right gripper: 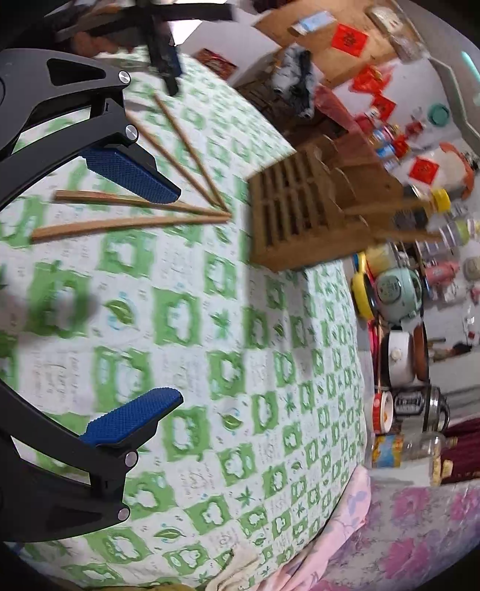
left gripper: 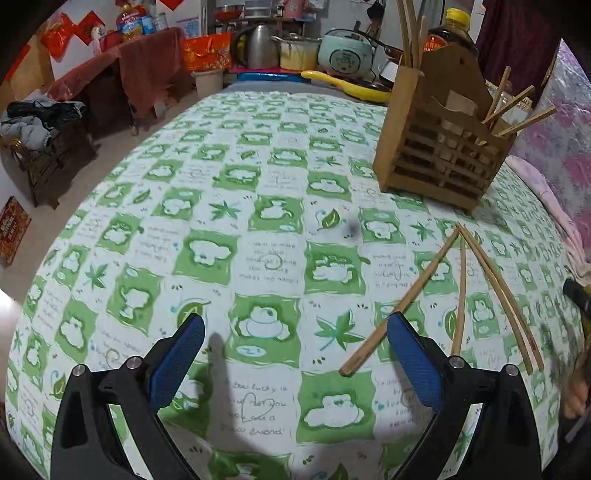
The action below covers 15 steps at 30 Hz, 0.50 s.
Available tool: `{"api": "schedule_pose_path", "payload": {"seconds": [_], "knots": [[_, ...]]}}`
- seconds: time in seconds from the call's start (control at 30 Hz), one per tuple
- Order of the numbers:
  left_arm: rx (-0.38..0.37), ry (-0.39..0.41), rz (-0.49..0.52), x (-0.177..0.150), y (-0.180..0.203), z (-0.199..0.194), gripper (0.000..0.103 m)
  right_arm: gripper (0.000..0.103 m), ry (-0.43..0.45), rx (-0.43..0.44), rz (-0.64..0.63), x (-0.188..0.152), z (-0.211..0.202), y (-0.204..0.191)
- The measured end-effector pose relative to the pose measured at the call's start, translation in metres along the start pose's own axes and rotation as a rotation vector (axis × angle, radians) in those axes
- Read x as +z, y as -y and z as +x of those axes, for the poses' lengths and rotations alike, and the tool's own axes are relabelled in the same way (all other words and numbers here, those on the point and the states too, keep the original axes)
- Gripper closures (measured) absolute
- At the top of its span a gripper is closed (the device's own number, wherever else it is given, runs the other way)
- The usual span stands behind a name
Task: Organize utensils
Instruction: 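Move both open grippers back down to the loose chopsticks on the cloth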
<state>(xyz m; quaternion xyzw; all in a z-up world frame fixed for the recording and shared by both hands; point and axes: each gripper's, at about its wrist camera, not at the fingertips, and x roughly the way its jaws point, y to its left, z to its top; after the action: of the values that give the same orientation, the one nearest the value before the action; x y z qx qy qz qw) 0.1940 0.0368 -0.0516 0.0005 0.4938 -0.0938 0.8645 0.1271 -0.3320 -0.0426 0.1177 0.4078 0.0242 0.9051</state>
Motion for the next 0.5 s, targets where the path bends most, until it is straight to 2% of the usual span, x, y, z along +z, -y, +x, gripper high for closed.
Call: {"api": "schedule_pose_path", "payload": {"seconds": [0.23, 0.43, 0.47, 0.5], "knots": [[-0.048, -0.031, -0.009, 0.000, -0.002, 0.005, 0.006, 0.007, -0.017, -0.020, -0.105, -0.024, -0.014, -0.017], [-0.050, -0.049, 0.024, -0.002, 0.005, 0.008, 0.006, 0.007, -0.017, 0.020, -0.177, -0.038, -0.030, -0.027], [-0.044, -0.050, 0.030, -0.003, 0.006, 0.008, 0.006, 0.009, -0.025, 0.023, -0.186, -0.040, -0.030, -0.028], [-0.041, -0.051, 0.032, -0.003, 0.006, 0.009, 0.006, 0.016, -0.037, 0.021, -0.204, -0.044, -0.030, -0.030]]}}
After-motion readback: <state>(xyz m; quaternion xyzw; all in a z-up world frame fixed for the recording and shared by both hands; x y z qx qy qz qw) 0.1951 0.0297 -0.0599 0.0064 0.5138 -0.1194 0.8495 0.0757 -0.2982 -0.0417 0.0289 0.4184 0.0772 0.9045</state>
